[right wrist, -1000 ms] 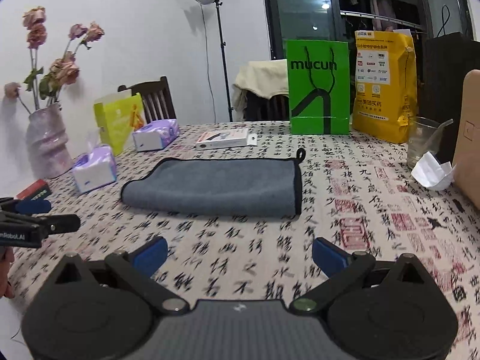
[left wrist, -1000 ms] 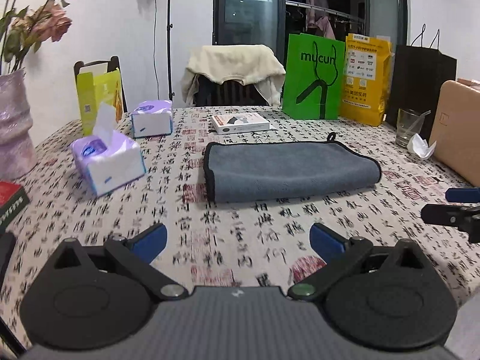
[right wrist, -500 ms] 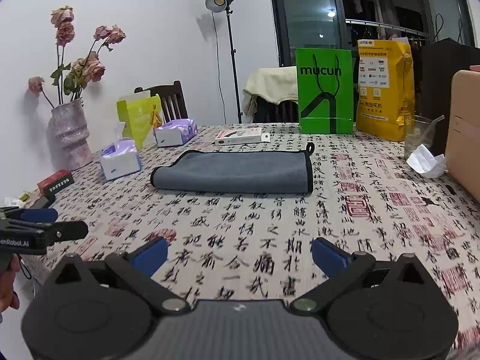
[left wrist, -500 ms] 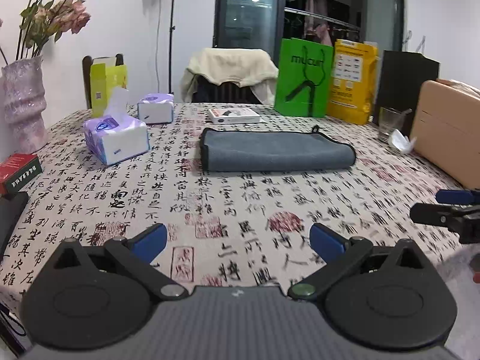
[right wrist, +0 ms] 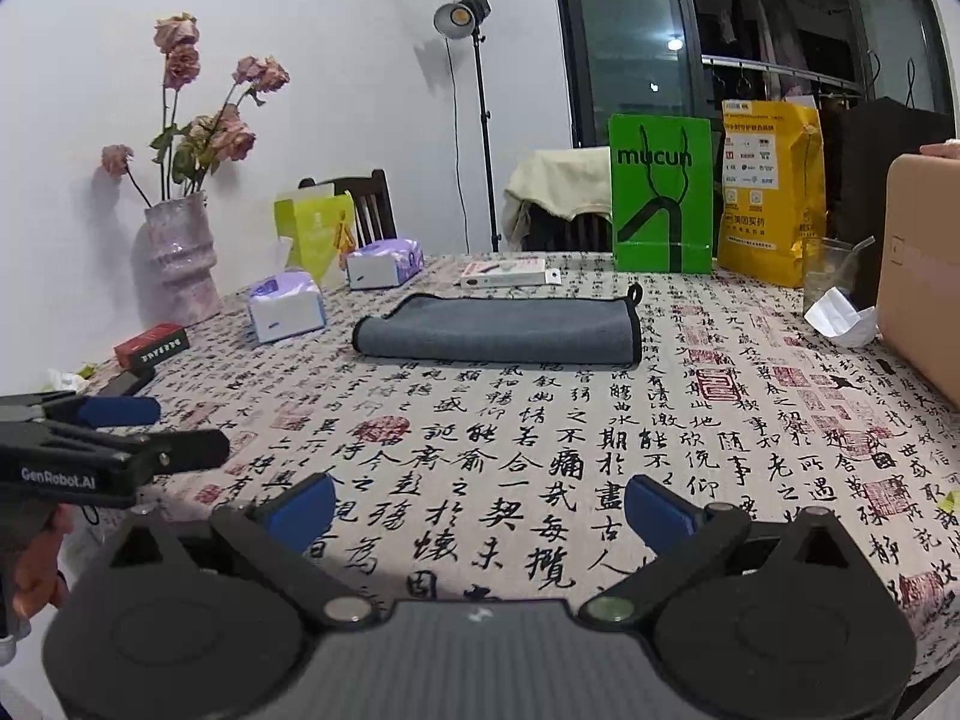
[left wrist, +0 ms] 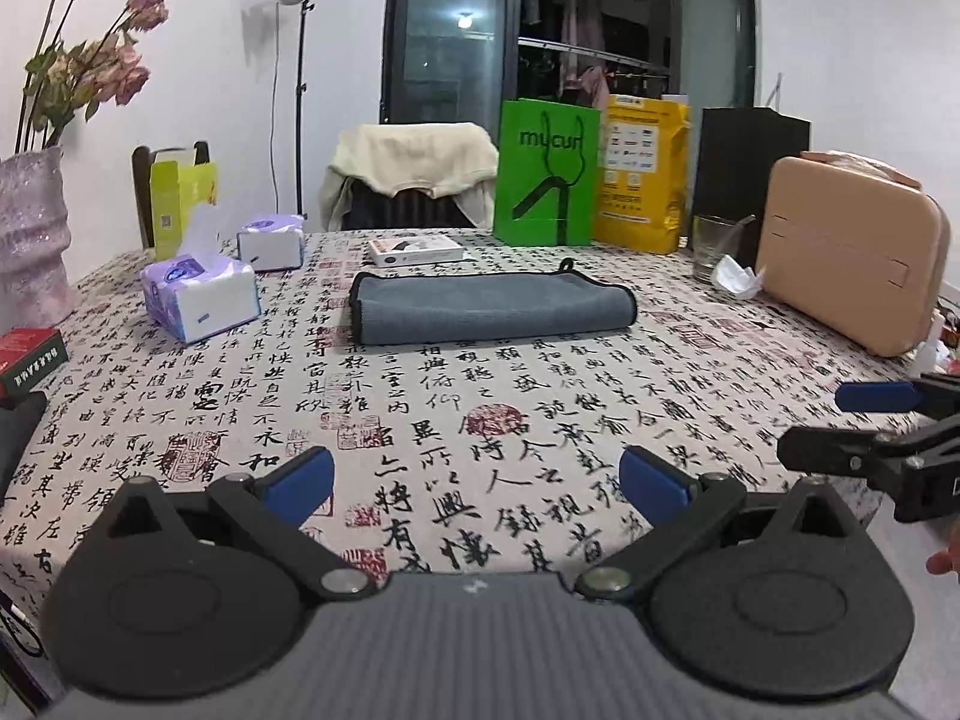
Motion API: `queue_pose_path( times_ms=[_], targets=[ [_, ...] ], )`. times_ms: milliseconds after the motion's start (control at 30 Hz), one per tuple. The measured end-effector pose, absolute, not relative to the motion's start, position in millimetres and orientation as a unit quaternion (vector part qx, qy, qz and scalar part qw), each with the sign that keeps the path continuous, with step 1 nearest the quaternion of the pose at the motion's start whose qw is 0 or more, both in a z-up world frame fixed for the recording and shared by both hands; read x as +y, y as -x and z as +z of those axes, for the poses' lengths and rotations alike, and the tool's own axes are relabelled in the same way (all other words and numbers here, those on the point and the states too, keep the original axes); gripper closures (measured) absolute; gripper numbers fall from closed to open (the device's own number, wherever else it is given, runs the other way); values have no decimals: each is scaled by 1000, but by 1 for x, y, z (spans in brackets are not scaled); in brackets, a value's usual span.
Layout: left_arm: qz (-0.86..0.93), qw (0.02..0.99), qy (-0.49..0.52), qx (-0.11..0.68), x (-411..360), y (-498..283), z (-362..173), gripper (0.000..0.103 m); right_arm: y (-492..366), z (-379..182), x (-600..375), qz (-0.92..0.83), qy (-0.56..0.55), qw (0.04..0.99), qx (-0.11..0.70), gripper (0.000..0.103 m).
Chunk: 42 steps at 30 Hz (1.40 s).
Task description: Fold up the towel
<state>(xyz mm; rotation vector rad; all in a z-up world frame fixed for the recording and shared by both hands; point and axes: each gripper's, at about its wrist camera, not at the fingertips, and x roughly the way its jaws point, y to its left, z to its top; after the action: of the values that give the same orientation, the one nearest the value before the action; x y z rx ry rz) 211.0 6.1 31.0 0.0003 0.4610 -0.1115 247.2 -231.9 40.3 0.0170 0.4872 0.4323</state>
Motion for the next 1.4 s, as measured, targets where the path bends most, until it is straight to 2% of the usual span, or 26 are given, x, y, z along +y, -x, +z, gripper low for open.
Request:
queue_pose_path(
  times_ms=[733,900,1400],
  targets=[
    [-39,978,-12,206,-1,-123,28,0,-171,40,-234,226,-23,946,232,0],
    [-41,983,-17,179,2,-99,33,0,-156,43,-231,217,-30,951,216,0],
    [-60,983,-36,171,1,-49,7,0,-72,25,-229,233,25,957,174,0]
  ],
)
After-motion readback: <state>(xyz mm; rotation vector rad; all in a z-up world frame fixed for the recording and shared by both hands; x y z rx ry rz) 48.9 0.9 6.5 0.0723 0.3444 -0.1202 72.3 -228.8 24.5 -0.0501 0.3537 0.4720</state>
